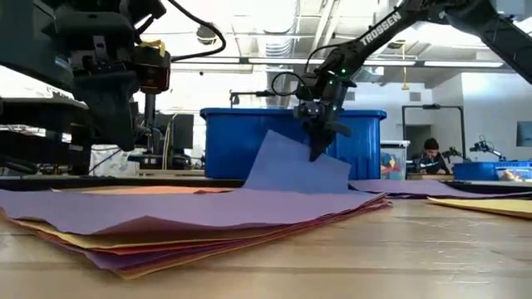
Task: Organize paper
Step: Stack the blue paper on top of the other blue papers
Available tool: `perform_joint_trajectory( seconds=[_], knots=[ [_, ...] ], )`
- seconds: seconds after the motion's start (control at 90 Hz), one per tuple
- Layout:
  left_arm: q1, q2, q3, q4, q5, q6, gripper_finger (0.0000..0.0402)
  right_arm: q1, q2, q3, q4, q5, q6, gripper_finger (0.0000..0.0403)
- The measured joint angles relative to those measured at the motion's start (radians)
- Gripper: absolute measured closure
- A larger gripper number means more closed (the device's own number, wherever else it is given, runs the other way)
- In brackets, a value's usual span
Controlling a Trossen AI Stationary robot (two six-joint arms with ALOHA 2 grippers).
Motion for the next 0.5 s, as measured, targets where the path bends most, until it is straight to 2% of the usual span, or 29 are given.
perform_joint_trajectory(
  seconds=[0.144,0.211,0.5],
  knots=[
    [0.000,0.000,0.000,0.000,0.001,0.011,0.0359,0.005,-0.019,0.007,0.020,-0.002,-0.017,0.0403],
    [0.000,0.000,0.000,-0.001,0.001,0.011,0.0359,0.003,-0.046,0.014,0.017,-0.035,-0.017,0.0403],
    [0.000,0.000,0.000,-0.001,0.002,0.035,0.0359,-0.039,-0.102,0.014,-0.122,-0.047,-0.097,0.0403]
  ],
)
